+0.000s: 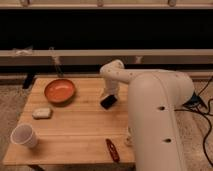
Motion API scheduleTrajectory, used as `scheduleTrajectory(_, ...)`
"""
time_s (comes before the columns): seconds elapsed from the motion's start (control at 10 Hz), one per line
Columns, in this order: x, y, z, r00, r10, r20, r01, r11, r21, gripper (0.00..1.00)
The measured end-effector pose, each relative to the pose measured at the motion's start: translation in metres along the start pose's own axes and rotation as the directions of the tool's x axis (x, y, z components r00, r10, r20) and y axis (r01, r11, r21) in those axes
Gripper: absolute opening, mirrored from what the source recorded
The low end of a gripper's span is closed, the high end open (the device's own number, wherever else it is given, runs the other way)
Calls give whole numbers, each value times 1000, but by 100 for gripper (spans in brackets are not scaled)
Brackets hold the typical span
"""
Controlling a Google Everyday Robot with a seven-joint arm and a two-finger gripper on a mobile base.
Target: Place the eraser in the ceramic cup
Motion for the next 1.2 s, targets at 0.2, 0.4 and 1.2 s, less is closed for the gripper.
scheduleTrajectory(0.2, -10, -1, 12, 1000, 6, -4, -6, 1000, -9, 80)
scheduleTrajectory(0.4, -15, -1, 19, 1000, 4, -8, -4, 1000, -10, 80)
scheduleTrajectory(1.2, -3, 13, -21, 988, -139, 63, 146, 982, -123, 6)
